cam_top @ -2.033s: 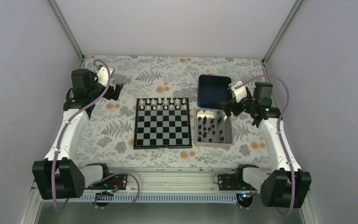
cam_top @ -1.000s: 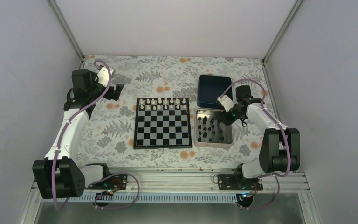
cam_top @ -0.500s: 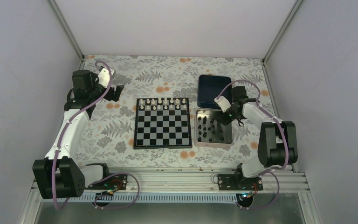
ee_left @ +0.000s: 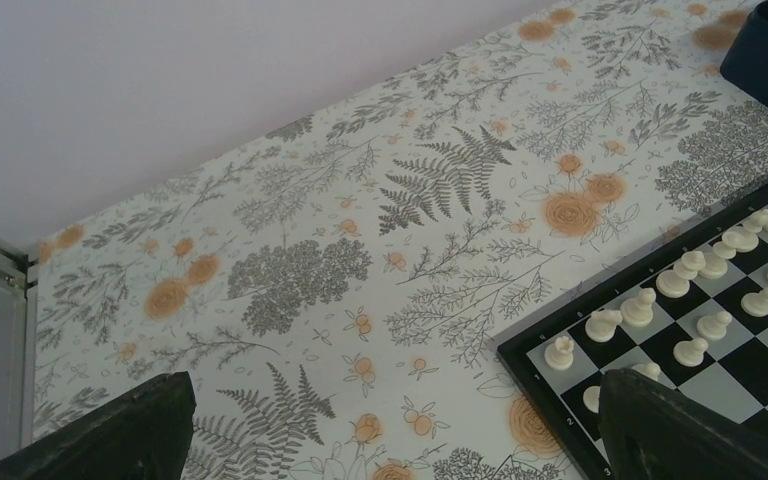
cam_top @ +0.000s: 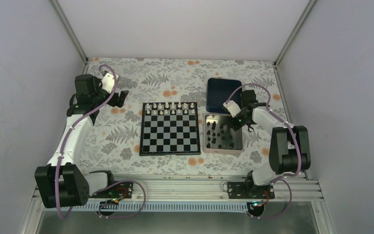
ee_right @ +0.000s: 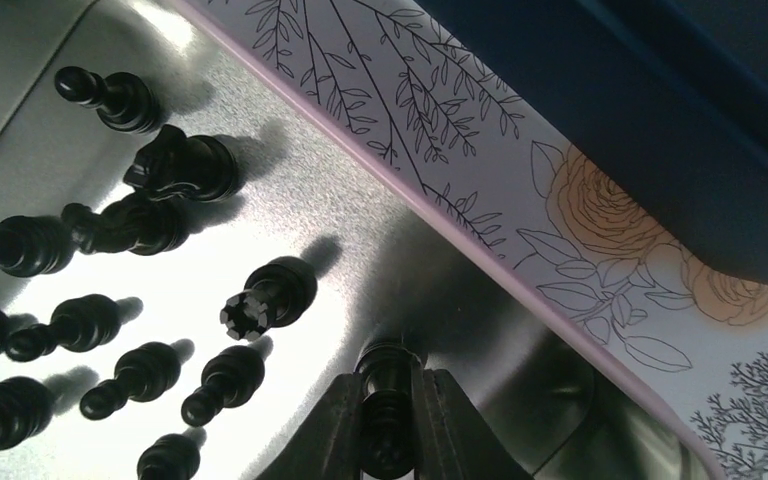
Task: Set up the chess pieces on the board
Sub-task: Pick up the chess piece from the storage box, then place the chess piece on the chessboard.
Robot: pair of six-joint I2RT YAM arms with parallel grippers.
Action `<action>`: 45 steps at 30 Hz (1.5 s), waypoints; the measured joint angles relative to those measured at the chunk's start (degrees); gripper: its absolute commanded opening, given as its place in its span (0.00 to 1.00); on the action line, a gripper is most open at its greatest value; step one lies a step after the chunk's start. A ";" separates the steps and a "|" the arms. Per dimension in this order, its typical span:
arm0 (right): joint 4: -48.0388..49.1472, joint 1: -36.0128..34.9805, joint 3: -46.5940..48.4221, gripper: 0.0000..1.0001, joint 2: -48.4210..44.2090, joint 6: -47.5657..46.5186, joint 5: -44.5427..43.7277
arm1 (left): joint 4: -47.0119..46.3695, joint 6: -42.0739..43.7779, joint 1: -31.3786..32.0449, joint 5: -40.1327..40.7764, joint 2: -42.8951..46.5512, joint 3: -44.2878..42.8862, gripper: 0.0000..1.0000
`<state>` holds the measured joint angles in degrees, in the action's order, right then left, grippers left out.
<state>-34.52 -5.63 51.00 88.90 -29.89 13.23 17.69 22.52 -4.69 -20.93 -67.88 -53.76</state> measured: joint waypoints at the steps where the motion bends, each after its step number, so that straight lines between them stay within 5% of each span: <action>1: -0.22 -0.02 0.00 0.10 -0.26 0.02 -0.15 | 0.00 0.04 -0.09 -0.13 0.00 0.04 1.00; 8: -5.92 -3.02 3.61 0.07 -4.72 0.20 -1.62 | 0.11 0.48 -0.59 -0.39 0.07 0.11 1.00; 15: -14.32 -15.54 16.28 0.06 -5.55 0.92 -3.61 | 1.22 0.59 -1.09 -0.44 1.05 0.02 1.00; 23: -21.57 -25.73 37.94 0.05 8.87 -1.16 8.37 | 1.29 0.55 -1.46 -0.31 2.56 0.02 1.00; 27: -22.93 -31.06 41.46 0.05 14.58 -1.95 10.23 | 0.87 0.44 -1.70 0.57 3.39 0.76 1.00; 45: -19.69 -46.53 34.12 0.04 21.35 -4.63 6.62 | 0.57 -0.31 -2.34 5.68 5.84 4.59 1.00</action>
<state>-54.22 -52.16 85.12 110.26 -34.52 19.86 18.26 22.22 -7.03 -15.25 -62.04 -49.17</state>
